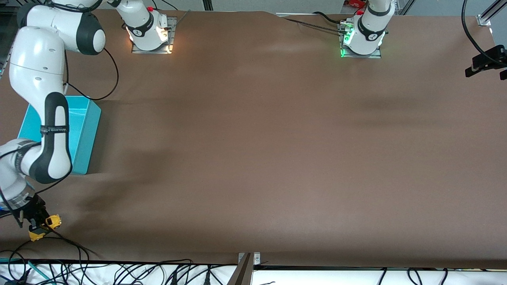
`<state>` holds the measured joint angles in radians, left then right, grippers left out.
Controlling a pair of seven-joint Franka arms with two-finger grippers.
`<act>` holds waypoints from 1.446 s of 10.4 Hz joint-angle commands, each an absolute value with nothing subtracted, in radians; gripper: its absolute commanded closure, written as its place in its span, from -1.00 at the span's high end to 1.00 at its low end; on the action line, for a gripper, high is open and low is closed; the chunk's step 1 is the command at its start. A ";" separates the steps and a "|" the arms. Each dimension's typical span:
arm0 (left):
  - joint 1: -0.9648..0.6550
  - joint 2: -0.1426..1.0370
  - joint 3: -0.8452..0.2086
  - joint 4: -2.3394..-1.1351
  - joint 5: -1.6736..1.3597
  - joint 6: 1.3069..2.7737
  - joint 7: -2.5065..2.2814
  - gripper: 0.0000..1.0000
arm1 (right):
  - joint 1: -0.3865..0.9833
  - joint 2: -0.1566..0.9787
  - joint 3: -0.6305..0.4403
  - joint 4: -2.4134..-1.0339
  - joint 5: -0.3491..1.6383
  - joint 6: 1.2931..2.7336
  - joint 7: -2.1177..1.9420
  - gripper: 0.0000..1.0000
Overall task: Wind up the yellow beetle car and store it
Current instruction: 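Lift the car with the right gripper and carry it into the bin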
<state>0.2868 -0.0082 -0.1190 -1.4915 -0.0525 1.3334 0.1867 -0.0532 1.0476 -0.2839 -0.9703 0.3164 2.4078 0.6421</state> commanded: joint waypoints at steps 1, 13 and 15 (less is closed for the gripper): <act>0.291 -0.009 -0.121 -1.471 -0.058 1.310 0.187 1.00 | -0.015 0.883 -0.308 -1.137 0.275 2.335 0.635 -0.27; 0.278 -0.014 -0.202 -1.466 -0.052 1.292 0.083 1.00 | 0.101 0.074 -0.342 -2.072 -0.116 2.155 0.510 -0.26; 0.142 -0.011 -0.137 -1.477 -0.040 1.315 0.077 1.00 | 0.080 0.055 -0.341 -2.170 -0.167 2.157 0.421 -0.27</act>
